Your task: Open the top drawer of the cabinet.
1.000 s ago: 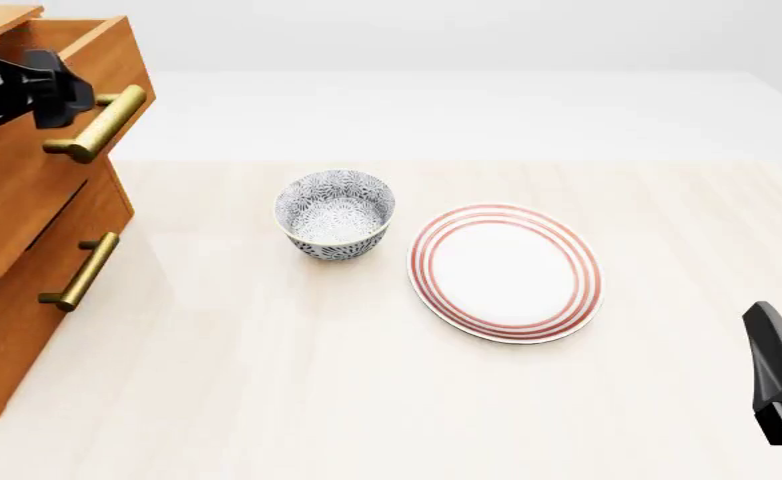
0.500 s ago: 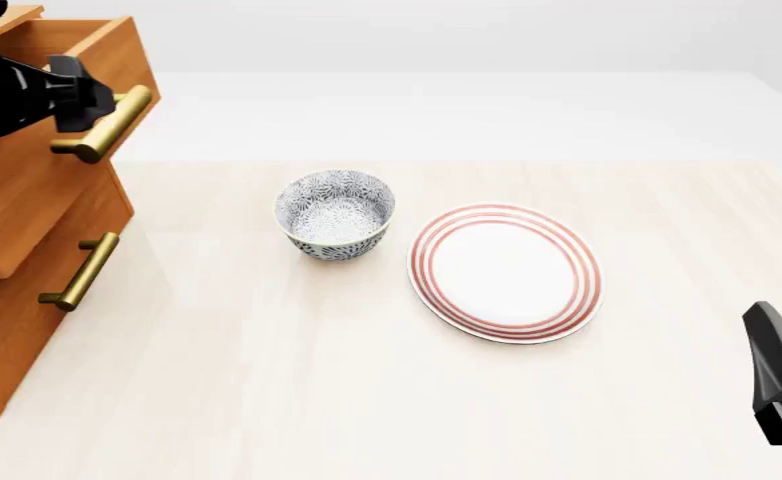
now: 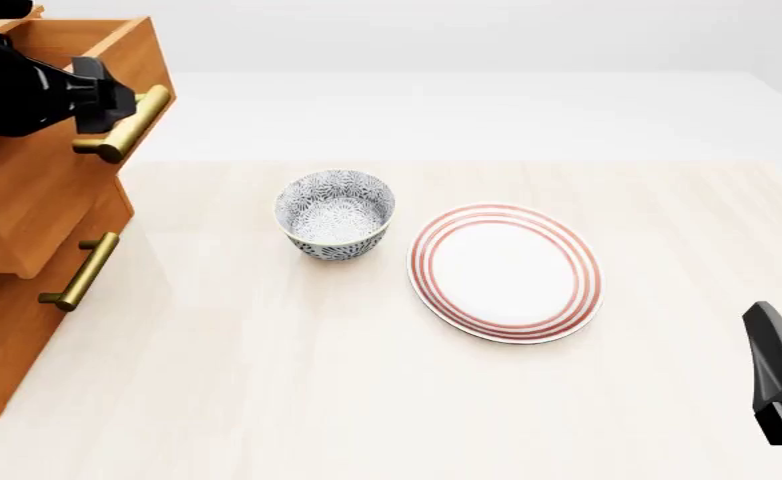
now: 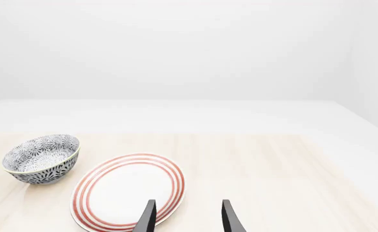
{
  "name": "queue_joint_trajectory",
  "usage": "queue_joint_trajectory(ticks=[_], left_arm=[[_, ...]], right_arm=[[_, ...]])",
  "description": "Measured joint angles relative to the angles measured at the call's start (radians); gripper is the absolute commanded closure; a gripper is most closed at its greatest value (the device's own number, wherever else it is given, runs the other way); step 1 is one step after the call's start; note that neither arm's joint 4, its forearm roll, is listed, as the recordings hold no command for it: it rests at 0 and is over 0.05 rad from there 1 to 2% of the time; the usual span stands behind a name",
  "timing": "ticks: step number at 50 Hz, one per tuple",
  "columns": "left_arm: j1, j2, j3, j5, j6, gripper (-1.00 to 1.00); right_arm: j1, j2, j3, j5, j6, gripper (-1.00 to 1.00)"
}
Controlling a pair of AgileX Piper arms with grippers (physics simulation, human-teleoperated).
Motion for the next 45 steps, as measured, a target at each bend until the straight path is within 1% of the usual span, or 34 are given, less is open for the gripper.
queue_joint_trajectory(ticks=[45], left_arm=[[-0.149, 0.02, -0.024, 0.02, -0.023, -1.0]], right_arm=[[0.0, 0.0, 0.0, 0.0, 0.0, -1.0]])
